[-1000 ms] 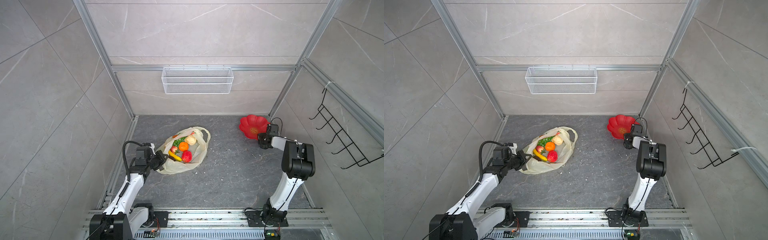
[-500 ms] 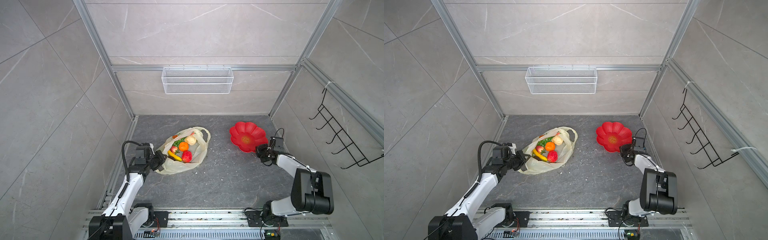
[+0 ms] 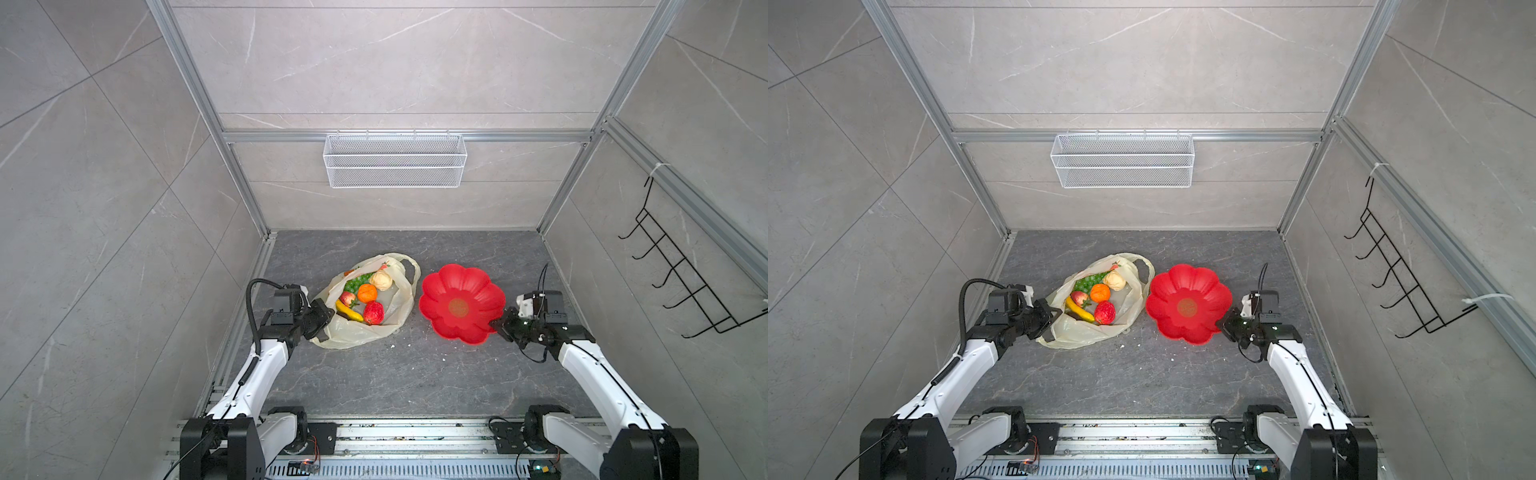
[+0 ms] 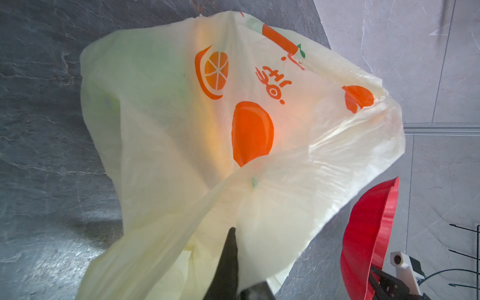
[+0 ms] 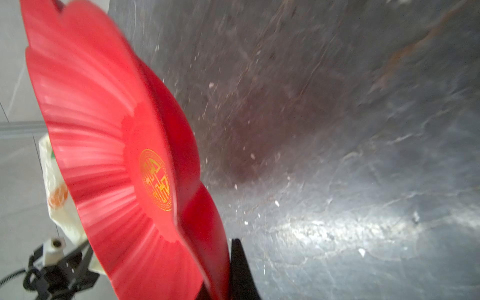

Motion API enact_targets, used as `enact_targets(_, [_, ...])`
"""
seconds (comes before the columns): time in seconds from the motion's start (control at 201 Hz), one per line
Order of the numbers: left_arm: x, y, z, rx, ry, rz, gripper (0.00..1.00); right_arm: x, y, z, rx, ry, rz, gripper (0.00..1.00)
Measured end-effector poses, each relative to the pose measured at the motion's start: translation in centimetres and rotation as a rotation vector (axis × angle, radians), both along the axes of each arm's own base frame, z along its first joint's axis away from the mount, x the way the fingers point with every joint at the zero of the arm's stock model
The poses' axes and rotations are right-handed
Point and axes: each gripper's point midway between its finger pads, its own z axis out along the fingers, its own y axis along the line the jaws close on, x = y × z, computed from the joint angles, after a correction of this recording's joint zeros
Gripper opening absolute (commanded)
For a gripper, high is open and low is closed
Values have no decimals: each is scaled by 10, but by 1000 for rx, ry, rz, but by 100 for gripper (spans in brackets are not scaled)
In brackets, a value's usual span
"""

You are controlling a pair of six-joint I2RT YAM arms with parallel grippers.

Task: Take the fake fruits out of the plastic bag
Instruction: 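Drag the red plate with the right gripper toward the bag, then release the red plate and raise the right gripper over the bag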

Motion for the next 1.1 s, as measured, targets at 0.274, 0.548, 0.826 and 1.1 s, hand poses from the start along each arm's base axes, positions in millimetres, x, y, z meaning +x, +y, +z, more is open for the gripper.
enact_targets(0.274, [0, 3, 1, 16, 10, 15, 0, -42, 20, -28, -37, 55, 155, 1])
enact_targets(0.548, [1, 4, 2, 20, 8, 20, 0, -68, 32, -63, -47, 124, 244, 1])
enact_targets(0.826, [0, 4, 3, 17, 7, 17, 0, -67, 40, -77, -104, 133, 298, 5])
enact_targets(1.1, [-1, 4, 6, 17, -1, 17, 0, -61, 40, -77, -137, 100, 295, 24])
